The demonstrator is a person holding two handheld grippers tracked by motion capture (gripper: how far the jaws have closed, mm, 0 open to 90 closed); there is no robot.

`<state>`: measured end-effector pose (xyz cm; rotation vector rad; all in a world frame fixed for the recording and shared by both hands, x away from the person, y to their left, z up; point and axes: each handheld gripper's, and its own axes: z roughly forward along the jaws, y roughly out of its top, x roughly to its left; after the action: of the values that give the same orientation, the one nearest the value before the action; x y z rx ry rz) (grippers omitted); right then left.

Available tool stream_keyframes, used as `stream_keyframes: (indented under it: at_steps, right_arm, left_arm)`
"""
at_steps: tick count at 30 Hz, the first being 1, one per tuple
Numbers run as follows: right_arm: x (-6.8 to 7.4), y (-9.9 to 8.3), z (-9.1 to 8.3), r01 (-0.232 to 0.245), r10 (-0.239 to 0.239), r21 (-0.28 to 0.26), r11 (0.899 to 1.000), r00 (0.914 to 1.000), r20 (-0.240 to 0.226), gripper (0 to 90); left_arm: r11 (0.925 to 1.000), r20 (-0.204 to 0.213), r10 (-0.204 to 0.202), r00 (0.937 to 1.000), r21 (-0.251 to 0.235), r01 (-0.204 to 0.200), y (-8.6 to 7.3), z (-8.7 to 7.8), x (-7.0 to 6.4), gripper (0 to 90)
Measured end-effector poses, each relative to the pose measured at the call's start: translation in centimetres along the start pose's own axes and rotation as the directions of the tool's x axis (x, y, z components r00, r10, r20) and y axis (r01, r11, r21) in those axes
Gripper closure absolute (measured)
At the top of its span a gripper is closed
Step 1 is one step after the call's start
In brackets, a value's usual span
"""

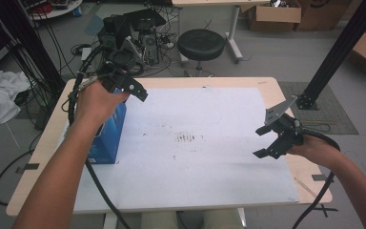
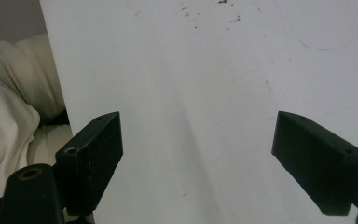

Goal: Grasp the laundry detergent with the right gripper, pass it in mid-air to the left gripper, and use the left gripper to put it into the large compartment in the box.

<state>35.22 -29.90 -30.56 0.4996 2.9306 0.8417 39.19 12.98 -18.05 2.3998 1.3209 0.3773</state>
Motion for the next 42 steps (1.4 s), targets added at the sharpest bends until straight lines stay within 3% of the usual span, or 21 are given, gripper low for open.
stream_keyframes:
  at_steps: [9,20,28,31,32,33,34,42]
  right_arm:
    - [0.2,0.4,0.2,0.006,-0.006,0.003,1.000,1.0000,-0.002,16.1]
    - [0.2,0.6,0.5,0.006,-0.006,0.008,1.000,1.0000,-0.005,16.1]
    - [0.3,1.0,0.7,0.007,-0.007,0.008,1.000,0.9999,-0.008,16.1]
    - [0.3,1.2,0.8,0.006,-0.006,0.008,1.000,0.9999,-0.009,16.1]
    - [0.3,1.2,0.9,0.007,-0.006,0.010,1.000,0.9999,-0.010,16.1]
    - [0.3,1.3,1.0,0.009,-0.008,0.010,1.000,0.9999,-0.012,16.0]
    - [0.3,1.4,1.1,0.009,-0.008,0.011,1.000,0.9999,-0.012,16.0]
    - [0.5,1.9,1.5,0.006,-0.006,0.011,1.000,0.9999,-0.016,16.0]
  left_arm:
    - [0.9943,0.029,0.106,0.9939,-0.013,-0.106,1.4,0.7,-2.3,18.5]
    - [0.9727,0.065,0.232,0.9706,-0.016,-0.231,2.6,1.8,-5.2,18.3]
    - [0.9472,0.104,0.321,0.9415,-0.031,-0.319,2.9,2.6,-7.1,18.3]
    - [0.9334,0.111,0.359,0.9268,-0.035,-0.357,3.0,3.0,-7.7,18.3]
    - [0.9253,0.108,0.379,0.9190,-0.032,-0.378,3.0,3.2,-8.0,18.3]
    - [0.9253,0.108,0.379,0.9190,-0.032,-0.378,3.0,3.2,-8.0,18.3]
    - [0.9196,0.110,0.393,0.9132,-0.035,-0.391,3.0,3.4,-8.3,18.3]
    - [0.8975,0.138,0.440,0.8875,-0.029,-0.440,2.7,4.7,-9.2,18.3]
